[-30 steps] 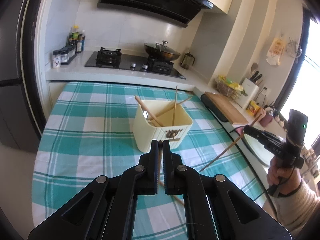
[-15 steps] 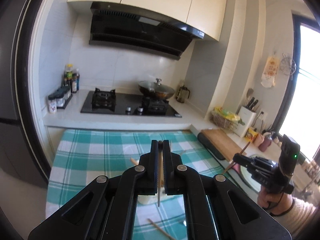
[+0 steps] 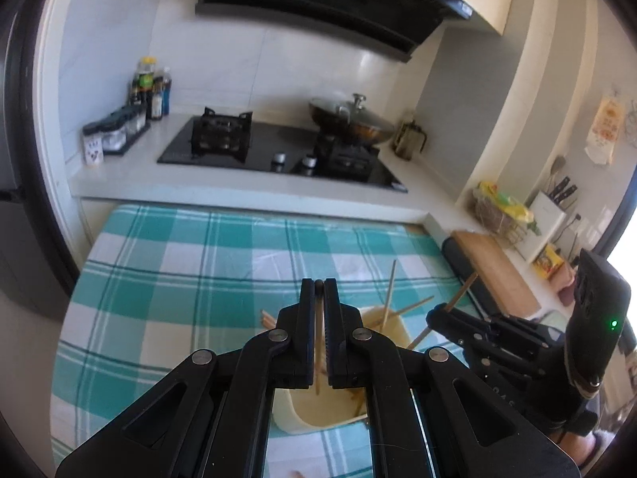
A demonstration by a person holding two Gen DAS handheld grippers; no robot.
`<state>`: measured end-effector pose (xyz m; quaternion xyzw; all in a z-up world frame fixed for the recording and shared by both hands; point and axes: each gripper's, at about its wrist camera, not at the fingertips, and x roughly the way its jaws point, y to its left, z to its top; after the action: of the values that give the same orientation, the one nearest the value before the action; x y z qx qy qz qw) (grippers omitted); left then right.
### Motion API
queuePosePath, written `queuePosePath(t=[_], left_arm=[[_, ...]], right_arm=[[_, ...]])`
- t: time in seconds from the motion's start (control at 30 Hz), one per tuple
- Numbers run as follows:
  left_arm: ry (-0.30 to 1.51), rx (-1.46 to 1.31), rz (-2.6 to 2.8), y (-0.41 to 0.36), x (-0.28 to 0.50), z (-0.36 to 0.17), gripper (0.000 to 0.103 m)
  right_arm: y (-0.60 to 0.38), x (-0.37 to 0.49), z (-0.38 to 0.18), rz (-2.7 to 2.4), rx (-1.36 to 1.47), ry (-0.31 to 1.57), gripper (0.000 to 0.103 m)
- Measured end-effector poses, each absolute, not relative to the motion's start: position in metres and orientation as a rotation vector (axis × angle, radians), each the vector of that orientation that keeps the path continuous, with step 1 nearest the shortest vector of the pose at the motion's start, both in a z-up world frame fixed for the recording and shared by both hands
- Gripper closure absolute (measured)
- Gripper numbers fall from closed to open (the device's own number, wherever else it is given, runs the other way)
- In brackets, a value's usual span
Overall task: Organize utensils
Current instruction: 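Open both tools to drop the chopsticks into the holder, then move both open tools back over the last chopstick and steel spoon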
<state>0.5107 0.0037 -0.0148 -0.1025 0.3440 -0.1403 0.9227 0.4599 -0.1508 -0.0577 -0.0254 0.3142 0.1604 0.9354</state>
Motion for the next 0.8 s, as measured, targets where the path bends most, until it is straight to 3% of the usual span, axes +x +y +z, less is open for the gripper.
queuePosePath(t=[0.17,0.2,0.27,0.3,0.37,0.5,0.53,0.8], left_arm=[[0.777,-0.217,-0.282,-0.005,0.524,-0.030,0.100],[0.786,-0.221,-0.280,-0.006,0.522,-0.031,0.096],[0.795,-0.225,-0.295,-0.004,0.513,-0.029,0.080],[0.791,-0.213,-0.294,-0.004,0.507,-0.027,0.066],[0.795,-0.172,-0.288,-0.002,0.490,-0.027,0.059],[0.860,-0.118,-0.334,0.007,0.440,-0.049,0.042],[0.879,-0.096,-0.342,0.009,0.420,-0.062,0.037],[1.104,-0.143,-0.249,0.006,0.294,-0.205,0.035]], right_arm=[[-0.143,0.478,-0.079,0.347,-0.024,0.724,0.095],[-0.143,0.477,-0.080,0.344,-0.009,0.724,0.095],[-0.146,0.470,-0.079,0.334,0.012,0.716,0.095],[-0.148,0.464,-0.077,0.333,0.015,0.709,0.095],[-0.154,0.450,-0.073,0.334,0.011,0.697,0.094],[-0.176,0.402,-0.073,0.345,0.002,0.714,0.068],[-0.184,0.385,-0.078,0.350,-0.004,0.724,0.068],[-0.245,0.249,-0.191,0.214,-0.004,0.911,0.068]])
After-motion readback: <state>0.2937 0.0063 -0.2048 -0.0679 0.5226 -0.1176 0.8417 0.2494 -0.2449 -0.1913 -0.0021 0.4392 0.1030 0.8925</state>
